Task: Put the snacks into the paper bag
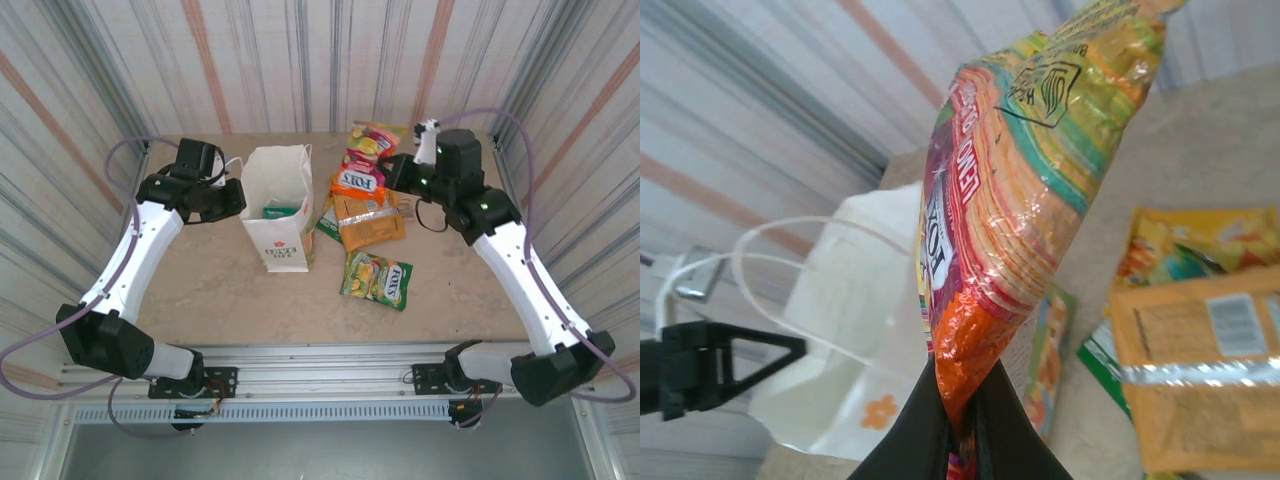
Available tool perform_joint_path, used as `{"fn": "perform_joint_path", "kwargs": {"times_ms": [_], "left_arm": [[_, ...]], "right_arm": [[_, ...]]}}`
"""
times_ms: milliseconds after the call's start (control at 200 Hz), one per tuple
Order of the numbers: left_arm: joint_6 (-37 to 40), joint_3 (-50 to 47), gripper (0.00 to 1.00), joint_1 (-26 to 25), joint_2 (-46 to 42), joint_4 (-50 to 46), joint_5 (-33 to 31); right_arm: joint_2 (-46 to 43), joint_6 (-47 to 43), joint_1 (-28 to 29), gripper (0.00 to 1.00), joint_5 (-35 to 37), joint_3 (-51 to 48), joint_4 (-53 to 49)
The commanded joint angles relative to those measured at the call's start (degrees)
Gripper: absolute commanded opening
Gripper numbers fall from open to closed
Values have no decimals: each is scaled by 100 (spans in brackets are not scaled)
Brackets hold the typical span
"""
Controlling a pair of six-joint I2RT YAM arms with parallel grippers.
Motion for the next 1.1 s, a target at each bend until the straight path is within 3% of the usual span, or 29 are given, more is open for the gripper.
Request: {"fn": "perform_joint_path", "kwargs": {"times_ms": [0,246,421,671,832,1097], "left_arm": [[121,212,8,-60,-119,-98,95],[165,359,9,-59,10,-93,154],[165,387,8,-77,73,-91,190],[167,436,8,-95,83,-85,188],[170,427,9,-102,103,-85,185],[173,392,8,-100,88,-68,180]], "right_arm": [[340,-339,418,0,250,916,95],[1095,-453,1144,0,217,2357,546],[1564,-526,1515,0,265,2748,467],[2343,-106,1640,0,792,3079,-720],[2884,391,1657,0,581,3426,-1301],[3436,660,1798,0,211,3692,-1328]]}}
